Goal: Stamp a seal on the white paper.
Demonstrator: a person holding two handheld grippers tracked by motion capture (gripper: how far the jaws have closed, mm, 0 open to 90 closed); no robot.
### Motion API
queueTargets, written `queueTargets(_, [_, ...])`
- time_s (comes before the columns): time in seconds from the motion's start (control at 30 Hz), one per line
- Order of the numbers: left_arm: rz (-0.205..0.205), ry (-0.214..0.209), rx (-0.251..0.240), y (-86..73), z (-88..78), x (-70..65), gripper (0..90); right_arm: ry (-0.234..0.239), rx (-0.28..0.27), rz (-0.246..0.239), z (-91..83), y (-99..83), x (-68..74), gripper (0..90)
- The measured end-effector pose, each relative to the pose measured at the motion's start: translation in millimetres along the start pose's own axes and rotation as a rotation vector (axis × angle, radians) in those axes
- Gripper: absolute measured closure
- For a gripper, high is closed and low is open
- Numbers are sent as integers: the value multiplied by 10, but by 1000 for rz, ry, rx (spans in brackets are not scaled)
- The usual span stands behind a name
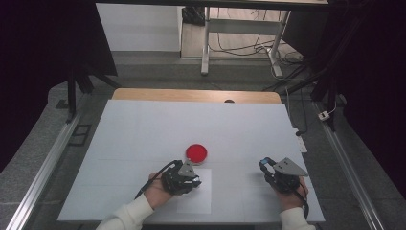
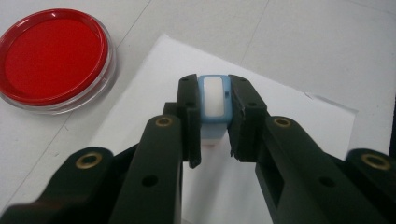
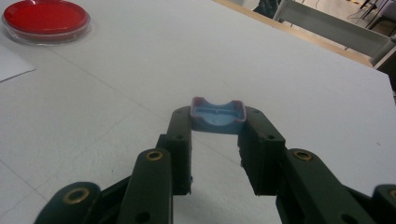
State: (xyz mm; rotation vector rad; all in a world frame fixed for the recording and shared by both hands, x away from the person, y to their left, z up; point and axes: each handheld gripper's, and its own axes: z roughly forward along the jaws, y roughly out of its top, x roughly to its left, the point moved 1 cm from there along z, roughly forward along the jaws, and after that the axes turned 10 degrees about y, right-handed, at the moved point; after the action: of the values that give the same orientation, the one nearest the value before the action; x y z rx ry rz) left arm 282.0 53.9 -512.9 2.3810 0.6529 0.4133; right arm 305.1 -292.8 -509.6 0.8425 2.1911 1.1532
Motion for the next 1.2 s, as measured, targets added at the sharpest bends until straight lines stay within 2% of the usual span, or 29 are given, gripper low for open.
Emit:
queueTargets(0.8, [7, 6, -9, -6, -6, -6, 760, -6, 3, -1, -19, 3, -5, 656])
queueTargets(1.2, [0, -14, -32, 6, -37, 15, 759, -3, 4, -2, -12, 2, -5, 656])
